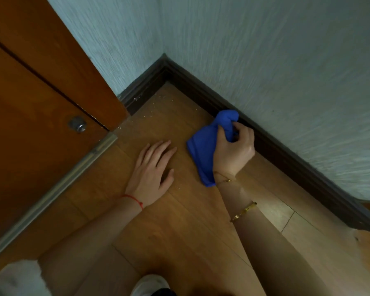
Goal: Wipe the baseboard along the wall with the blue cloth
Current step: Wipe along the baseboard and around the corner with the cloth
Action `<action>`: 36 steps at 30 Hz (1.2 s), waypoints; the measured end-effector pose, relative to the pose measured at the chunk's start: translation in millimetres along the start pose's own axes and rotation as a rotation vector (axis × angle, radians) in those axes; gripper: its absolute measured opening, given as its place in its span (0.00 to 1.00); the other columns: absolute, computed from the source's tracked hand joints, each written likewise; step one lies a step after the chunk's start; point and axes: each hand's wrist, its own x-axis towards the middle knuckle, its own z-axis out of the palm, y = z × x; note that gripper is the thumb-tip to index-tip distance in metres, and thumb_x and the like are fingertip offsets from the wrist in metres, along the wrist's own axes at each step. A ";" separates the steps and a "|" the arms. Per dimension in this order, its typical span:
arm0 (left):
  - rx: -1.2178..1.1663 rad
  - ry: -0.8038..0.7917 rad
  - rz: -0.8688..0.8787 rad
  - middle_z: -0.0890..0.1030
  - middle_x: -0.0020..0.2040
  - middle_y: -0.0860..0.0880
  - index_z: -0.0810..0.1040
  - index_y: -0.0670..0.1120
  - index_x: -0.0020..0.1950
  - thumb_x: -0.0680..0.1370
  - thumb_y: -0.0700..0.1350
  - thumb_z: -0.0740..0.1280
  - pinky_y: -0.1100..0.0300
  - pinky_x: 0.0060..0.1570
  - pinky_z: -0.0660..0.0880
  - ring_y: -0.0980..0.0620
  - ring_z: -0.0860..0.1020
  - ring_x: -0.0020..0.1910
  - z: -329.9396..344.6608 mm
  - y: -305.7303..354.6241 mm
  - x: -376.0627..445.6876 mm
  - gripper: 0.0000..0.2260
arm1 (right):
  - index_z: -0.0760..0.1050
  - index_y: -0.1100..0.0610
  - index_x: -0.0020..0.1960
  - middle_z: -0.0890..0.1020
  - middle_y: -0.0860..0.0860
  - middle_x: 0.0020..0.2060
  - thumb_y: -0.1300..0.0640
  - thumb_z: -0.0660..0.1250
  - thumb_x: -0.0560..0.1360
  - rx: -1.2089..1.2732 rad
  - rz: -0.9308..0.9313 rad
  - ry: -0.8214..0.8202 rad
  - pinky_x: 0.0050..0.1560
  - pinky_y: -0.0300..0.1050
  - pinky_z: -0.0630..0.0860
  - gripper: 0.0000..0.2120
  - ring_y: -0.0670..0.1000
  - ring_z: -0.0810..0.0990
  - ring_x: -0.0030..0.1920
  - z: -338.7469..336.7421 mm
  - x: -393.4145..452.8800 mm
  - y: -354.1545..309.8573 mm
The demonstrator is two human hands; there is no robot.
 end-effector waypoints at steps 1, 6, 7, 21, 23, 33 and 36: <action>0.000 0.006 0.005 0.66 0.77 0.46 0.67 0.47 0.77 0.81 0.53 0.56 0.43 0.77 0.56 0.47 0.62 0.77 -0.2 -0.8 0.0 0.25 | 0.81 0.61 0.51 0.82 0.53 0.45 0.59 0.75 0.71 0.016 0.001 -0.010 0.45 0.35 0.73 0.11 0.46 0.79 0.43 7.8 0.0 -5.7; 0.008 0.075 -0.016 0.68 0.76 0.46 0.68 0.46 0.76 0.81 0.52 0.58 0.44 0.77 0.56 0.47 0.63 0.76 -10.2 -16.0 -6.0 0.24 | 0.81 0.62 0.52 0.82 0.55 0.47 0.59 0.74 0.72 0.052 -0.004 -0.040 0.46 0.41 0.77 0.10 0.51 0.81 0.45 43.6 -1.1 -26.8; 0.020 0.077 -0.034 0.67 0.76 0.46 0.68 0.46 0.76 0.81 0.52 0.57 0.43 0.77 0.56 0.47 0.63 0.77 -13.0 -21.5 -7.8 0.24 | 0.81 0.62 0.52 0.82 0.55 0.47 0.59 0.74 0.72 0.059 -0.004 -0.046 0.46 0.41 0.76 0.10 0.51 0.81 0.45 51.2 -0.7 -31.6; 0.087 0.119 -0.160 0.66 0.77 0.44 0.67 0.44 0.77 0.81 0.52 0.57 0.41 0.77 0.56 0.45 0.62 0.78 -19.3 -51.6 -22.6 0.25 | 0.81 0.61 0.57 0.80 0.55 0.53 0.60 0.72 0.74 0.066 -0.123 -0.214 0.46 0.41 0.74 0.12 0.54 0.81 0.50 128.9 1.7 -84.4; 0.085 0.126 -0.155 0.67 0.77 0.44 0.67 0.44 0.77 0.81 0.51 0.57 0.41 0.77 0.57 0.45 0.62 0.78 -19.1 -52.1 -22.8 0.25 | 0.81 0.62 0.57 0.80 0.57 0.52 0.62 0.71 0.74 0.064 -0.190 -0.270 0.50 0.47 0.78 0.12 0.56 0.80 0.50 138.6 3.0 -89.1; 0.089 0.159 -0.160 0.70 0.74 0.42 0.71 0.42 0.74 0.80 0.51 0.58 0.43 0.77 0.57 0.44 0.64 0.76 -16.6 -51.7 -22.7 0.23 | 0.78 0.62 0.58 0.80 0.56 0.51 0.58 0.72 0.74 0.193 -0.376 -0.566 0.57 0.44 0.74 0.14 0.53 0.77 0.54 126.6 -22.3 -69.5; 0.079 0.198 -0.137 0.73 0.71 0.41 0.74 0.41 0.70 0.80 0.49 0.60 0.44 0.77 0.57 0.44 0.67 0.74 -17.9 -51.6 -25.6 0.21 | 0.78 0.63 0.56 0.79 0.55 0.51 0.61 0.72 0.73 0.243 -0.438 -0.633 0.54 0.37 0.74 0.12 0.50 0.78 0.52 123.5 -20.9 -69.1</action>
